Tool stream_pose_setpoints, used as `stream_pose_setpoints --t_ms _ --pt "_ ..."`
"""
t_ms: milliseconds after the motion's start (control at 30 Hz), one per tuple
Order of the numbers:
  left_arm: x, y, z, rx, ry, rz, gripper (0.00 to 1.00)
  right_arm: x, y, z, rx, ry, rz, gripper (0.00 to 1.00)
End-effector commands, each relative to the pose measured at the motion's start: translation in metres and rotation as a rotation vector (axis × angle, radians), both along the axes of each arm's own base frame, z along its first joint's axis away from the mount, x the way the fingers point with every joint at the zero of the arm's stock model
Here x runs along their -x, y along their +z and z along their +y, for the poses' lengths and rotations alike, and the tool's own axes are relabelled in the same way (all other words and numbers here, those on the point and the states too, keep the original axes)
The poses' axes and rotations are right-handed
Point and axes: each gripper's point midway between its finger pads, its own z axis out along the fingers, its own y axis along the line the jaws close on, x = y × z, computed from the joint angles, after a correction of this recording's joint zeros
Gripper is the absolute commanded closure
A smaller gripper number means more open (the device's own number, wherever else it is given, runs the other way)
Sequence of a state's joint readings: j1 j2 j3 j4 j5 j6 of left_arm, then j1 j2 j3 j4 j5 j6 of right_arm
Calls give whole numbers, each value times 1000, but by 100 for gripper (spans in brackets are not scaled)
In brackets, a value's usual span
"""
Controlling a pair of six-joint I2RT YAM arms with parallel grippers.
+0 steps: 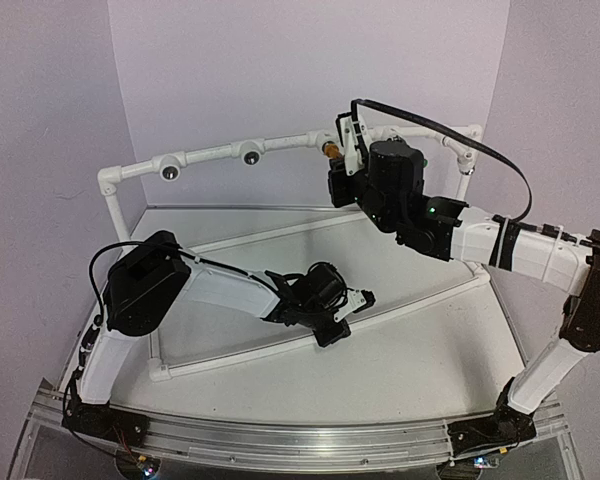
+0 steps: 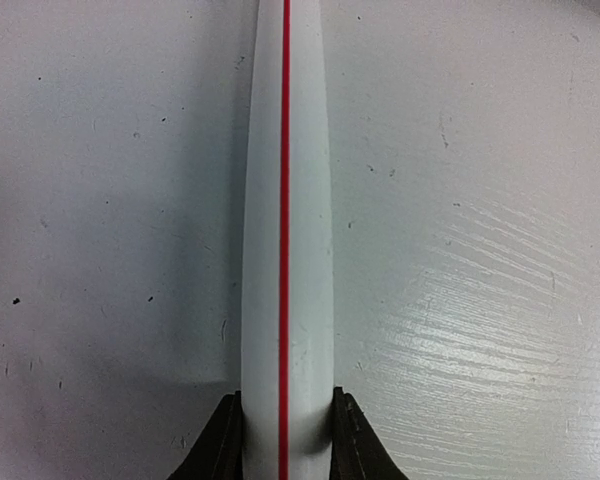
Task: Install the water faucets
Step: Screw the water faucet onto the adaptor.
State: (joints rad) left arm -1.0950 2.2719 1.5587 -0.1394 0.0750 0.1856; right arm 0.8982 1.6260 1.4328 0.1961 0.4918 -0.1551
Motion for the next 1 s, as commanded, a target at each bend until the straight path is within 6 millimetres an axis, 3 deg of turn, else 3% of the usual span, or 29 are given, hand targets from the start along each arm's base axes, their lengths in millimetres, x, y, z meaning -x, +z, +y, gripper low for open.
stream_pose_setpoints --t_ms 0,733,967 --pt "59 -70 16 -176 -140 119 100 4 52 2 -159 70 -64 100" --pt "63 -71 13 -178 -150 124 100 4 77 8 -340 132 -22 100" --pt "64 -71 13 -180 -153 123 100 0 71 9 -383 127 7 100"
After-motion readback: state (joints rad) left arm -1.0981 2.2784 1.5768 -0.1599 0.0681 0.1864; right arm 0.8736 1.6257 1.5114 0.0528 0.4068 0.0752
